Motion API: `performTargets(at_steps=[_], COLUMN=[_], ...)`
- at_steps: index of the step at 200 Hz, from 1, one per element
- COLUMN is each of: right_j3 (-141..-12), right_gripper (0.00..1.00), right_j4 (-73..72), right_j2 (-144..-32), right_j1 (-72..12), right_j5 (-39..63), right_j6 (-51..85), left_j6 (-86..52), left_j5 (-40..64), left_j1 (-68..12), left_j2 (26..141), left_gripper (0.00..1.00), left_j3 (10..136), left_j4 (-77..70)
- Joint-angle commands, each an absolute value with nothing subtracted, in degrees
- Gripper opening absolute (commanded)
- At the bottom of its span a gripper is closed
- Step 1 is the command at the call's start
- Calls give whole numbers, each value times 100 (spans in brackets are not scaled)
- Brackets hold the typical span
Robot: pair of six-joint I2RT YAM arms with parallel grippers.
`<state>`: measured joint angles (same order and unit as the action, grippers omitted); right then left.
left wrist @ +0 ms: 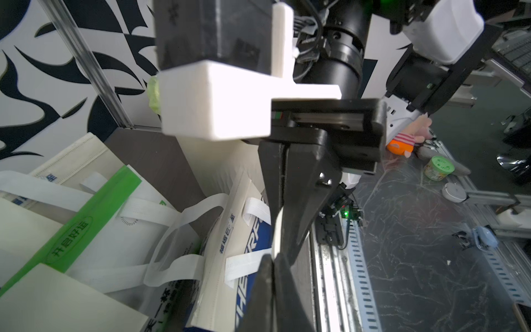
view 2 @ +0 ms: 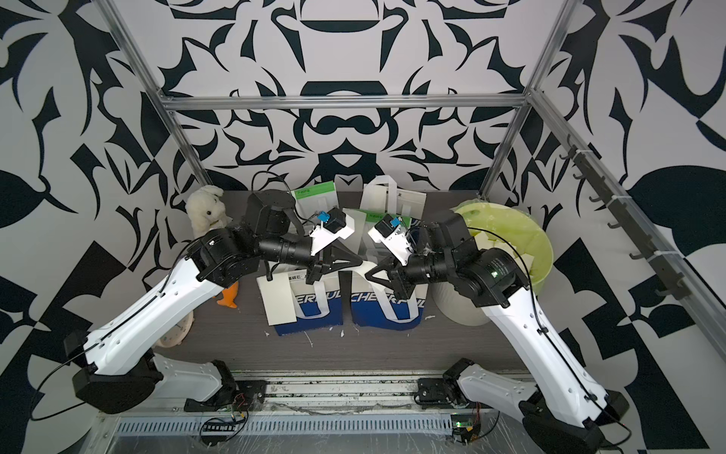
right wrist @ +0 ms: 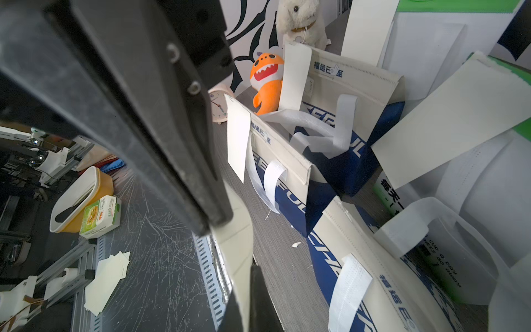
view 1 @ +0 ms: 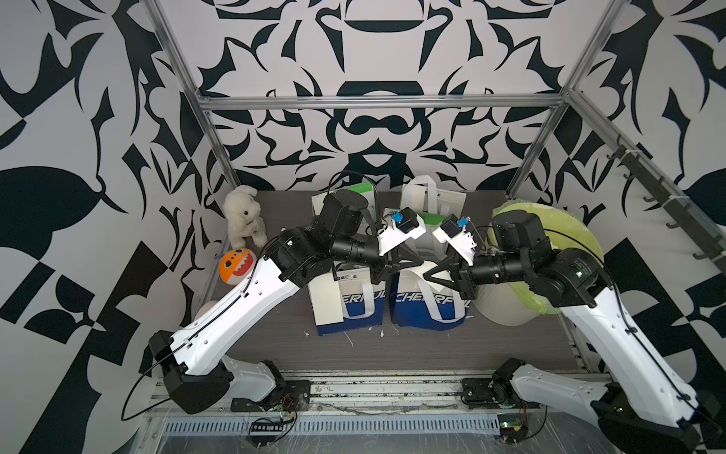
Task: Shred takeout receipts and throw away
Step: Shred the takeout receipt.
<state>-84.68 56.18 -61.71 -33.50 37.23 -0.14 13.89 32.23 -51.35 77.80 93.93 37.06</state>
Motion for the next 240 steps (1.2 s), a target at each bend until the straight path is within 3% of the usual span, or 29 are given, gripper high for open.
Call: performTargets(at_steps=[1, 12, 19, 30, 50, 90, 195, 240], right_j3=[-8465, -8419, -8375, -8289, -8112, -7833, -7707, -7697], right_gripper=[5, 31, 42, 49, 54, 51, 24, 23], right_j4=[5306, 5193, 5108, 4920, 4537, 3784, 3161, 3221], right_j2=[-6122, -6070, -6004, -5880, -5634, -5340, -5511, -5441], right_j1=[-3384, -3388, -3384, -3384, -3384, -3384, -3382, -3384], right_j5=[3732, 3677, 3622, 3460, 3323, 3498, 4190, 4143], right_j6=[82, 113, 139, 199, 306, 540, 977, 924], left_j6=[1346, 1315, 1280, 1208, 1071, 658, 316, 321], left_j5=[3263, 3250, 3237, 3231, 3234, 3290, 3368, 3323], left_j1=[-5133, -5128, -5131, -5133, -5133, -5133, -5133, -5133], left_j2=[7614, 7578, 7545, 7484, 7371, 7056, 6991, 6948], left_gripper=[0, 0, 0, 0, 0, 0, 0, 0], left_j3=[9259, 9184, 9128, 9027, 8851, 8404, 8068, 7982], left_j4=[3530, 3455, 3396, 3279, 3064, 2433, 1905, 1880])
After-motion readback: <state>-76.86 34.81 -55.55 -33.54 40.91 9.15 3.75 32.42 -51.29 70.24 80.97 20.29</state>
